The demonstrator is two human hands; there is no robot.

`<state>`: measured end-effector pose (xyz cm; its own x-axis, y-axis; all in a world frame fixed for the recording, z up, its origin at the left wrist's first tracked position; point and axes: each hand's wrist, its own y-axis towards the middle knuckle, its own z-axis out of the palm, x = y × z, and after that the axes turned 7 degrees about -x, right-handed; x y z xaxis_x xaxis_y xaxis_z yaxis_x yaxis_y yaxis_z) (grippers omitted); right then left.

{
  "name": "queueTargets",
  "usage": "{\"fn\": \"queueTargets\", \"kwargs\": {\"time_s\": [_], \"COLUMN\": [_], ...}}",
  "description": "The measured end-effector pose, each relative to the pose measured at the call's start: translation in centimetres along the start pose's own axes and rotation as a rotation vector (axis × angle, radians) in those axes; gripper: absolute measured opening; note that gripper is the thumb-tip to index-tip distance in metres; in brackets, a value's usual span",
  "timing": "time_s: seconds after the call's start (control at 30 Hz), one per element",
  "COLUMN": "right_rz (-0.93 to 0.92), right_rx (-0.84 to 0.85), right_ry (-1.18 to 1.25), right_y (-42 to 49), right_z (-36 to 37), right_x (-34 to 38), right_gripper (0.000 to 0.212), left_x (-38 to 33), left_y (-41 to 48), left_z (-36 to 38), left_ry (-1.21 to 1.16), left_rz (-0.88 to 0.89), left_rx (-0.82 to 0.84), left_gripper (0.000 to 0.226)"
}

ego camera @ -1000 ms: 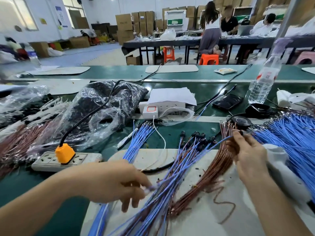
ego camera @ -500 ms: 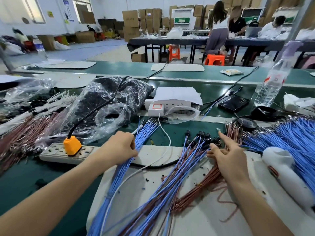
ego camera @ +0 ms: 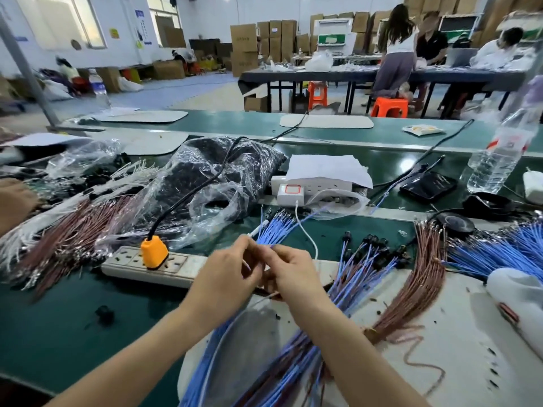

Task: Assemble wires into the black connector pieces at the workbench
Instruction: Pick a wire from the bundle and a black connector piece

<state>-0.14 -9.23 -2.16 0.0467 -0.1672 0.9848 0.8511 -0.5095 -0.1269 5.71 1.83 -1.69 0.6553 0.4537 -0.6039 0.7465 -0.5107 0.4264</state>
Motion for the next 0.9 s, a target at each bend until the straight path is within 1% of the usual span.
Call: {"fn": "queueTargets", "kwargs": {"time_s": [0.1, 0.17, 0.2, 0.27, 0.3, 0.33, 0.37, 0.4, 0.43, 0.47, 0.5, 0.53, 0.57, 0.6, 0.63, 0.67, 0.7, 0.77, 0.8, 0.83, 0.9], "right_rz": [-0.107, -0.174, -0.214, -0.320, -0.370, -0.399, -0.404, -0.392, -0.370, -0.338, -0.301, -0.261, -0.222, -0.187, -0.159, -0.135, -0.117, -0.095, -0.088, -0.084, -0.089], "right_rx": [-0.099, -0.210, -0.294, -0.492, -0.577, -0.625, -0.634, -0.617, -0.591, -0.571, -0.556, -0.541, -0.524, -0.507, -0.495, -0.481, -0.463, -0.421, -0.409, -0.399, -0.400], "right_ry": [0.043, 0.219, 0.325, 0.494, 0.541, 0.561, 0.557, 0.528, 0.478, 0.423, 0.382, 0.363, 0.361, 0.359, 0.351, 0.346, 0.354, 0.371, 0.375, 0.383, 0.378], "right_y": [0.6, 1.2, 1.5, 1.8, 1.8, 1.7, 1.5, 1.2, 1.0, 0.7, 0.5, 0.2, -0.1, -0.3, -0.6, -0.8, -0.9, -1.1, -1.2, -1.1, -1.0], "right_z": [0.3, -0.7, -1.7, -5.0, -7.1, -9.0, -10.8, -12.3, -13.5, -14.4, -14.9, -15.2, -15.5, -15.7, -16.0, -16.3, -16.5, -16.8, -16.8, -16.8, -16.6], "right_x": [0.2, 1.9, 3.4, 6.5, 7.9, 8.8, 9.1, 9.0, 8.6, 8.0, 7.3, 6.4, 5.6, 4.7, 3.8, 3.0, 2.3, 1.6, 1.5, 1.6, 1.5], "right_gripper": [0.026, 0.024, 0.023, 0.022, 0.020, 0.018, 0.019, 0.023, 0.029, 0.034, 0.038, 0.040, 0.039, 0.034, 0.029, 0.027, 0.028, 0.037, 0.040, 0.040, 0.033], "left_x": [1.3, 1.9, 2.0, 1.6, 1.3, 1.2, 1.3, 1.9, 2.5, 3.4, 4.3, 5.4, 6.3, 7.1, 7.7, 8.3, 8.8, 9.3, 9.5, 9.6, 9.4], "left_y": [-1.7, -2.6, -2.9, -2.9, -2.3, -1.2, 0.4, 2.8, 5.6, 8.5, 11.0, 13.0, 14.1, 14.6, 14.8, 14.7, 14.6, 14.6, 14.6, 14.5, 14.4], "left_z": [0.5, 0.6, 0.5, -0.2, -0.8, -1.4, -2.1, -2.6, -3.1, -3.2, -3.1, -2.4, -1.4, -0.3, 0.8, 1.4, 1.7, 1.2, 0.9, 0.5, 0.3], "left_ry": [-0.075, -0.050, -0.040, -0.095, -0.171, -0.233, -0.236, -0.170, -0.055, 0.097, 0.254, 0.386, 0.463, 0.489, 0.463, 0.400, 0.319, 0.226, 0.231, 0.262, 0.318], "left_rz": [-0.020, 0.004, 0.006, 0.007, 0.007, 0.009, 0.015, 0.012, -0.008, -0.060, -0.137, -0.207, -0.251, -0.260, -0.252, -0.243, -0.251, -0.296, -0.306, -0.315, -0.335], "left_rx": [0.013, 0.059, 0.096, 0.192, 0.210, 0.170, 0.075, -0.039, -0.121, -0.126, -0.068, 0.027, 0.124, 0.197, 0.234, 0.243, 0.242, 0.258, 0.285, 0.308, 0.332], "left_gripper": [0.029, 0.038, 0.040, 0.033, 0.024, 0.016, 0.009, 0.005, 0.008, 0.013, 0.017, 0.021, 0.023, 0.020, 0.014, 0.014, 0.016, 0.012, 0.008, 0.010, 0.012]}}
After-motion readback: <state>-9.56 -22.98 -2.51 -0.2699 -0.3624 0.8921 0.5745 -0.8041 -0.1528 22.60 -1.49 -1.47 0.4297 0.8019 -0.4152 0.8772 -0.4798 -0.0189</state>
